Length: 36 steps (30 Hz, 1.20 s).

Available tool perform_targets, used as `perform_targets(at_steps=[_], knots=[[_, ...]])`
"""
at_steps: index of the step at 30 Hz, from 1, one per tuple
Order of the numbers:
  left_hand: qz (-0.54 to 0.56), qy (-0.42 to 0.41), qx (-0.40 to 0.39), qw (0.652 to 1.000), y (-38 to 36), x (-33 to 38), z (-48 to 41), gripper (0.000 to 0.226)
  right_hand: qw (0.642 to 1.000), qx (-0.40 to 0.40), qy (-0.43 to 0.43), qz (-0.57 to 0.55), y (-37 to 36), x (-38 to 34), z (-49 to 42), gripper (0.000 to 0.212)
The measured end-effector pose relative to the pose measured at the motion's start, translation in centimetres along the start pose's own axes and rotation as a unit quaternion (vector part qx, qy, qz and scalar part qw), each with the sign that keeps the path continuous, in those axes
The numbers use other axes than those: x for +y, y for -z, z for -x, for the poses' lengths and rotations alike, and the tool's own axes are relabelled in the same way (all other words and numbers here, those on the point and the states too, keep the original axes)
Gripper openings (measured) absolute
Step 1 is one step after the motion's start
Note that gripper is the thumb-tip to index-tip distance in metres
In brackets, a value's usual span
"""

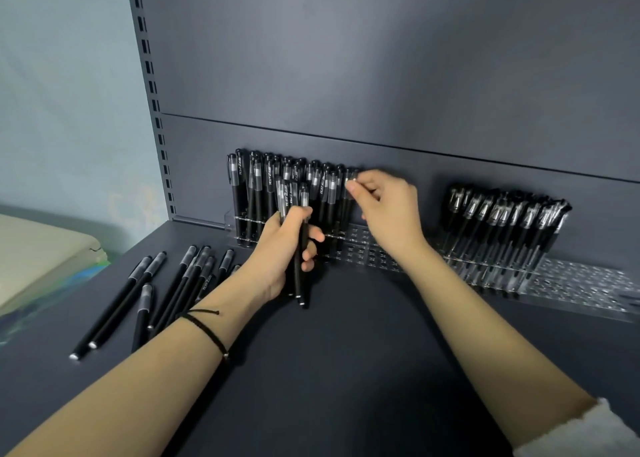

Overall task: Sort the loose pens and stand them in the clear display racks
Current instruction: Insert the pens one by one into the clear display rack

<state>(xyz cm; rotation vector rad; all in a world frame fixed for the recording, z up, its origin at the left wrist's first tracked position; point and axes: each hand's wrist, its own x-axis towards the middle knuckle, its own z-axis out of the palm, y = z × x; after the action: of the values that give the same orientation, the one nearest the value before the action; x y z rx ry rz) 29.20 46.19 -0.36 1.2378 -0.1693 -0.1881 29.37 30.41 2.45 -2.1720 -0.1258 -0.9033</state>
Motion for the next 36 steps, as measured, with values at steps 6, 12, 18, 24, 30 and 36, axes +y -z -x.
perform_targets(at_steps=[6, 12, 18, 24, 30, 36], knots=[[-0.005, -0.013, -0.039, 0.999, -0.1, 0.0, 0.6, 0.012, 0.998, -0.001, -0.008, 0.063, -0.6, -0.8, 0.5, 0.022], [0.017, -0.009, -0.064, 0.998, -0.1, 0.1, 1.0, 0.016, 0.999, 0.012, -0.009, -0.034, 0.9, -2.4, -0.5, 0.018], [0.049, -0.007, -0.074, 0.996, -0.3, 0.2, 1.3, 0.024, 0.963, -0.236, -0.081, -0.098, 2.1, -3.6, -0.3, 0.012], [0.011, -0.026, -0.004, 1.000, -0.4, 0.0, 0.9, 0.025, 0.962, -0.015, -0.110, -0.250, 2.6, -3.1, -1.2, 0.018], [-0.128, -0.067, 0.079, 0.986, 0.3, -0.5, 0.3, 0.045, 0.979, 0.123, -0.009, -0.165, 2.8, -1.7, -1.6, 0.017], [-0.065, -0.026, 0.037, 0.997, -0.2, -0.5, 0.4, 0.082, 0.989, 0.110, 0.043, -0.092, 1.6, -1.8, -0.9, 0.010]])
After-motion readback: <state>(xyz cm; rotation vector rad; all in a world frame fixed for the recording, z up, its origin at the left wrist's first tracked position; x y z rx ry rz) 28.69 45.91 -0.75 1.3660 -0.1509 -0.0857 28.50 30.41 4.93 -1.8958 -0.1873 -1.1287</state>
